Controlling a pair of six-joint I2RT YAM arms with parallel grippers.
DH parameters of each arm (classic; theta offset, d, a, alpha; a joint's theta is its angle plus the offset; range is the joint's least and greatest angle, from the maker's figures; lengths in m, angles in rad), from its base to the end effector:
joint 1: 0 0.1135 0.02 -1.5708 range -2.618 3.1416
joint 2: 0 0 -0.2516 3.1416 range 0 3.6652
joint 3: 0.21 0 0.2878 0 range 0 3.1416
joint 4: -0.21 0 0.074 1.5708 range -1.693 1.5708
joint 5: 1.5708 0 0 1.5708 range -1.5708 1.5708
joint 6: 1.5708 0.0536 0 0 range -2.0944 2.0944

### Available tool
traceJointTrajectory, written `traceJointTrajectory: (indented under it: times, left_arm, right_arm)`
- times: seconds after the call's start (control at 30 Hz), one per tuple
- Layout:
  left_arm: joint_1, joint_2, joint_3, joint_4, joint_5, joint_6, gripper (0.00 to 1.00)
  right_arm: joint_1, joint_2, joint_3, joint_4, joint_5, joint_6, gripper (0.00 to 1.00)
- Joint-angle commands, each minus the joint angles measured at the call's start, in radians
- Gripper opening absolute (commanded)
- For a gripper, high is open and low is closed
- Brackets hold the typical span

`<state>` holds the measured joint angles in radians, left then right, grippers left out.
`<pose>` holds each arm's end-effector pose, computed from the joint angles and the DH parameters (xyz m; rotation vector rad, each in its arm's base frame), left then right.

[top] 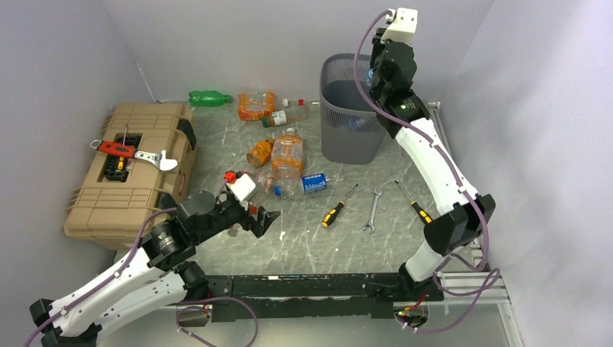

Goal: Put the plastic bottles in the bin
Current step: Place the plastic bottle in the trash bin.

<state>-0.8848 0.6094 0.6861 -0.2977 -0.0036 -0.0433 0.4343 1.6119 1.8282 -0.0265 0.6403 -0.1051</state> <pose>0.1359 -0.1657 0.3109 0.7495 1.6813 -0.6564 0.3829 0.1423 0.5060 0.1588 1.4122 -0.1698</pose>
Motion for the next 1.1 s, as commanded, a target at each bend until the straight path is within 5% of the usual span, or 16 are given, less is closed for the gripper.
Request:
traceJointTrajectory:
  times: [0.0, 0.83, 0.97, 1.07]
  left_arm:
    - [0.000, -0.008, 0.035, 0.016, -0.036, 0.017, 1.00]
    - [0.000, 0.058, 0.056, -0.008, 0.012, 0.025, 0.99]
    - [0.001, 0.063, 0.057, -0.009, 0.012, 0.023, 0.99]
    - [0.000, 0.066, 0.056, -0.010, 0.013, 0.023, 0.99]
  right_arm:
    - [-0.059, 0.030, -0.030, 0.110, -0.015, 0.035, 0.00]
    - [-0.137, 0.133, -0.246, -0.064, -0.128, 0.227, 0.01]
    - [-0.150, 0.131, -0.231, -0.109, -0.140, 0.269, 0.57]
    - [-0.151, 0.113, -0.209, -0.124, -0.145, 0.285, 0.72]
